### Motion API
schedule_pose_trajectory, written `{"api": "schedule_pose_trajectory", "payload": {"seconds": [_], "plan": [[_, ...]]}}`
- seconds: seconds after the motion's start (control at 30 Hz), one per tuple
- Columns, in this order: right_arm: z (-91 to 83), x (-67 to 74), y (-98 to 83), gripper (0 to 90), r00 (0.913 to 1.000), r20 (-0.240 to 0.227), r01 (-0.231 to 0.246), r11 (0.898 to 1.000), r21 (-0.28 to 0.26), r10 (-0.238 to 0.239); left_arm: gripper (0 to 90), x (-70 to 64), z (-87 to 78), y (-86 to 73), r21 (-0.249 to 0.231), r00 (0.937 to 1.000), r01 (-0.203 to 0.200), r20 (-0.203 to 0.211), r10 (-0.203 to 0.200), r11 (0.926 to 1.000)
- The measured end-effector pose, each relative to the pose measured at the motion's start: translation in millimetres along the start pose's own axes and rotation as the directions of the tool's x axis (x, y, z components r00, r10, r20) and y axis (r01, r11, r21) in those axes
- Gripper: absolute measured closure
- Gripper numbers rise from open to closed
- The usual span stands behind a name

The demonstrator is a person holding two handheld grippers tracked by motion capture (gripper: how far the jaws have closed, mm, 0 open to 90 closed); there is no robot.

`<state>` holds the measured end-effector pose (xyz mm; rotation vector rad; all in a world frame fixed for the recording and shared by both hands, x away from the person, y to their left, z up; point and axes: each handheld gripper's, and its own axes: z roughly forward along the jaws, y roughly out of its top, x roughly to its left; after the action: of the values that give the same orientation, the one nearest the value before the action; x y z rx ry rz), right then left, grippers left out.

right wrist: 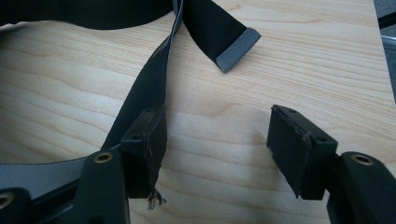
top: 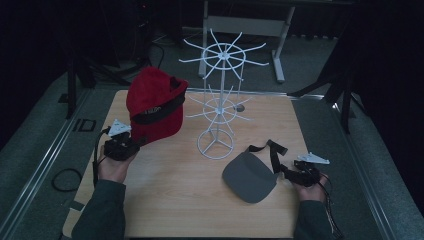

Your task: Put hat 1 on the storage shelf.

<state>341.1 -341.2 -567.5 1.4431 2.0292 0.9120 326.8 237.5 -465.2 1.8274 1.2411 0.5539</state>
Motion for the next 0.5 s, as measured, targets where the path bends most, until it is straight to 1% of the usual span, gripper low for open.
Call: {"api": "schedule_pose_trajectory", "payload": {"seconds": [0.3,0.5], "plan": [[0.0,0.0,0.0,37.8,1.0,0.0,0.001,1.0,0.0,-0.001,86.0,-0.5,-5.8,8.1,-0.025,0.9999,-0.008,-0.007,0.008,0.9997],[0.0,0.0,0.0,37.7,1.0,0.0,0.0,1.0,0.0,0.0,86.0,-1.2,-9.2,15.1,-0.038,0.9997,-0.021,-0.013,0.02,0.9991]]}}
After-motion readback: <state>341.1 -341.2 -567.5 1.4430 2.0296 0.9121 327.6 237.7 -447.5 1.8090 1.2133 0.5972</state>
